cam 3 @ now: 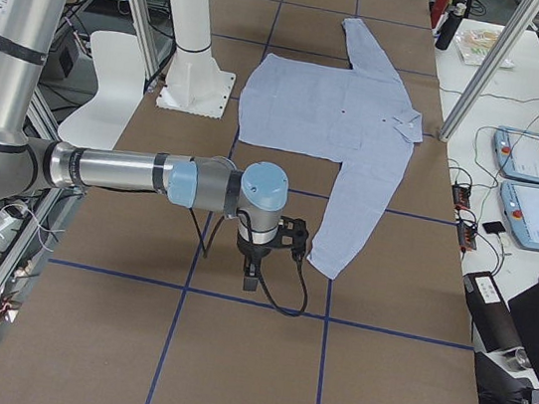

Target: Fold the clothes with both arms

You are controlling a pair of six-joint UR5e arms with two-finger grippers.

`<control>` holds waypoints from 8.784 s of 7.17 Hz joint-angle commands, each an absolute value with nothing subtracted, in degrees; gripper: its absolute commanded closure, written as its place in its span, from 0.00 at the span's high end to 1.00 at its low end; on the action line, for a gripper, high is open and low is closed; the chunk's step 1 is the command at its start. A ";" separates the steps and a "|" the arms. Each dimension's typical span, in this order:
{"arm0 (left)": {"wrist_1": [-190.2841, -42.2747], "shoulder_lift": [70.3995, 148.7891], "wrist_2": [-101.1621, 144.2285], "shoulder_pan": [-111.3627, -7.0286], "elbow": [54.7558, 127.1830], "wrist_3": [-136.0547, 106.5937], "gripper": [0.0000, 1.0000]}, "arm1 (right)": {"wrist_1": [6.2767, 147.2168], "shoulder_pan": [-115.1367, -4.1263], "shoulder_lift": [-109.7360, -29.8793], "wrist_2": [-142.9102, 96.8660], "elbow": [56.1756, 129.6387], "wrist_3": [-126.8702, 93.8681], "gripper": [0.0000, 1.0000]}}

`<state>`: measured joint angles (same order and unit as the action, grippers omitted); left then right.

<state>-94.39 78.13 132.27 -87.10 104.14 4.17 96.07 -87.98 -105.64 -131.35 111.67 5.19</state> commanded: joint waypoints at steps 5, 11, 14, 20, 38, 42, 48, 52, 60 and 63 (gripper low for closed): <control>-95.27 80.66 132.01 -87.01 105.38 3.27 1.00 | 96.06 -85.18 -97.59 -131.84 111.81 -1.56 1.00; -103.10 90.79 131.66 -86.92 103.18 -0.86 1.00 | 49.52 -67.70 -87.99 -128.43 84.49 -41.15 0.97; -103.10 90.79 131.75 -86.92 103.80 -1.14 1.00 | 48.69 -66.36 -87.02 -126.39 82.10 -45.88 0.68; -103.10 90.79 131.75 -86.92 103.80 -0.97 1.00 | 48.69 -63.55 -86.84 -125.60 79.54 -45.97 0.62; -103.27 90.79 131.84 -86.92 103.10 -0.79 1.00 | 68.37 -53.82 -60.42 -120.18 82.80 -63.60 0.00; -103.27 90.70 131.84 -86.92 102.92 -0.79 1.00 | 70.32 -41.17 -38.02 -101.32 70.79 -71.98 0.00; -103.27 90.44 132.10 -86.92 102.92 -0.79 1.00 | 69.79 -31.03 -23.65 -88.16 55.29 -71.10 0.00; -103.27 90.26 132.10 -86.92 102.92 -0.79 1.00 | 69.61 -28.39 -18.90 -85.34 48.96 -70.93 0.00; -103.71 90.26 132.71 -86.92 102.83 -0.97 1.00 | 68.47 -26.89 -10.81 -84.02 40.78 -71.37 0.99; -108.68 89.83 137.20 -86.84 101.79 -3.51 1.00 | 63.51 -33.83 -14.48 -96.92 41.22 -69.70 1.00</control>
<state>-105.21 90.18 136.69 -86.90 102.53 -2.77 67.39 -31.76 -12.41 -92.70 41.09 -70.19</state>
